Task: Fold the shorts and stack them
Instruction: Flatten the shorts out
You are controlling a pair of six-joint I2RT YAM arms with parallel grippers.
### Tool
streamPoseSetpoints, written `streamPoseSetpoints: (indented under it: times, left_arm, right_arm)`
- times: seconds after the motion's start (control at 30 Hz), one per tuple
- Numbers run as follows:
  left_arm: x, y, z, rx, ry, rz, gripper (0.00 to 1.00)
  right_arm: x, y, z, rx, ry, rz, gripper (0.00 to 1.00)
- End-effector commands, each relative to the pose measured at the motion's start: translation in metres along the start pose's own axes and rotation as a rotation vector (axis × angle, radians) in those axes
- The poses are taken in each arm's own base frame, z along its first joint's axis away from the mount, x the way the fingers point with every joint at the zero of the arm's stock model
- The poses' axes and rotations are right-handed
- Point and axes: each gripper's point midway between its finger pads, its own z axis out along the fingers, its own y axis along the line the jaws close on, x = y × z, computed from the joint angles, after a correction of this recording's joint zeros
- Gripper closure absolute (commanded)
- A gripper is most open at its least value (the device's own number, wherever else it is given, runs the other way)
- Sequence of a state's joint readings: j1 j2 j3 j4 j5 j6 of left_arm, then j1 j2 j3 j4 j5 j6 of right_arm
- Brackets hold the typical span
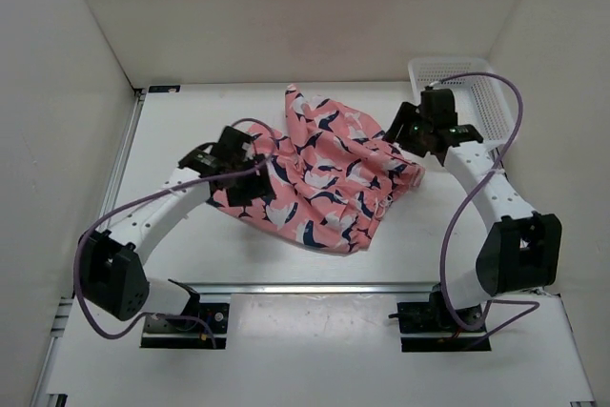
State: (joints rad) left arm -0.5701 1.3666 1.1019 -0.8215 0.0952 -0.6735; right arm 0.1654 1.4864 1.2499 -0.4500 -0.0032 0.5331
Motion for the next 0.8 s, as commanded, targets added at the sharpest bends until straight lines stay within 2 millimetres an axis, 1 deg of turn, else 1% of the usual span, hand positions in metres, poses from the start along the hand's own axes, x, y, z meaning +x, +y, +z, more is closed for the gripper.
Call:
streamPoseSetpoints:
  times: [0.0,0.03,0.07,0.1,0.13,0.17,0.2,0.23,0.27,0.3,0.33,0.37,0.4,0.43,0.47,0.5,0.53,0.57,0.63,0.67,0.7,0.73,0.77]
  left_arm:
    - [-0.035,0.062,-0.010,-0.142,-0.063,-0.137,0.25]
    - [-0.034,0.077,-0.008,-0.169,-0.058,-0.178,0.25]
    - [-0.032,0.088,-0.004,-0.177,-0.036,-0.217,0.25]
    - [-0.032,0.102,-0.004,-0.199,-0.035,-0.258,0.25]
    - [-0.034,0.122,-0.003,-0.224,-0.031,-0.339,0.22]
    - [-0.025,0.135,0.000,-0.242,-0.009,-0.389,0.18]
    - [-0.022,0.143,0.003,-0.247,0.012,-0.423,0.14]
    - [-0.019,0.158,0.006,-0.273,0.027,-0.471,0.11]
    - [-0.022,0.163,0.008,-0.276,0.021,-0.486,0.09]
    - [-0.025,0.166,0.011,-0.271,0.018,-0.500,0.06]
    - [-0.025,0.172,0.018,-0.283,0.033,-0.525,0.06]
    - [-0.026,0.173,0.021,-0.274,0.041,-0.538,0.06]
    - [-0.029,0.177,0.025,-0.276,0.033,-0.559,0.05]
    - [-0.023,0.181,0.033,-0.292,0.070,-0.569,0.05]
    - [-0.029,0.182,0.038,-0.289,0.062,-0.579,0.05]
    - [-0.035,0.180,0.041,-0.278,0.062,-0.579,0.05]
    - [-0.032,0.184,0.050,-0.288,0.082,-0.595,0.05]
    - [-0.039,0.183,0.052,-0.286,0.078,-0.594,0.07]
    - [-0.044,0.189,0.060,-0.309,0.077,-0.603,0.10]
    - [-0.047,0.191,0.066,-0.314,0.090,-0.606,0.12]
    - [-0.050,0.194,0.070,-0.326,0.085,-0.605,0.20]
    - [-0.052,0.195,0.072,-0.328,0.089,-0.606,0.28]
    - [-0.051,0.197,0.077,-0.334,0.103,-0.609,0.40]
  right_arm:
    - [0.027,0.019,-0.020,-0.002,0.041,-0.074,0.35]
    - [0.040,0.012,-0.022,0.034,0.069,-0.075,0.35]
    - [0.059,0.003,-0.025,0.044,0.097,-0.081,0.35]
    - [0.072,-0.005,-0.028,0.063,0.121,-0.052,0.35]
    - [0.085,-0.009,-0.031,0.053,0.149,-0.037,0.37]
    - [0.114,-0.014,-0.038,0.018,0.216,-0.013,0.37]
    - [0.129,-0.015,-0.043,-0.005,0.251,0.013,0.37]
    - [0.143,-0.015,-0.047,-0.024,0.282,0.076,0.37]
    - [0.158,-0.013,-0.051,-0.048,0.312,0.111,0.37]
    - [0.169,-0.005,-0.063,-0.116,0.339,0.153,0.35]
    - [0.196,-0.018,-0.063,-0.098,0.396,0.206,0.35]
    - [0.198,-0.012,-0.069,-0.128,0.385,0.291,0.30]
    - [0.206,-0.013,-0.070,-0.136,0.395,0.334,0.26]
    - [0.212,-0.013,-0.071,-0.149,0.402,0.376,0.26]
    - [0.227,-0.018,-0.072,-0.155,0.419,0.407,0.26]
    - [0.226,-0.014,-0.071,-0.175,0.409,0.464,0.25]
    - [0.229,-0.013,-0.071,-0.184,0.414,0.483,0.25]
    - [0.231,-0.015,-0.069,-0.180,0.417,0.501,0.25]
    - [0.233,-0.010,-0.066,-0.193,0.427,0.527,0.25]
    - [0.236,-0.008,-0.064,-0.187,0.444,0.529,0.25]
    - [0.235,-0.004,-0.062,-0.202,0.440,0.530,0.25]
    - [0.243,-0.006,-0.058,-0.177,0.461,0.537,0.27]
    - [0.243,-0.003,-0.056,-0.178,0.459,0.536,0.27]
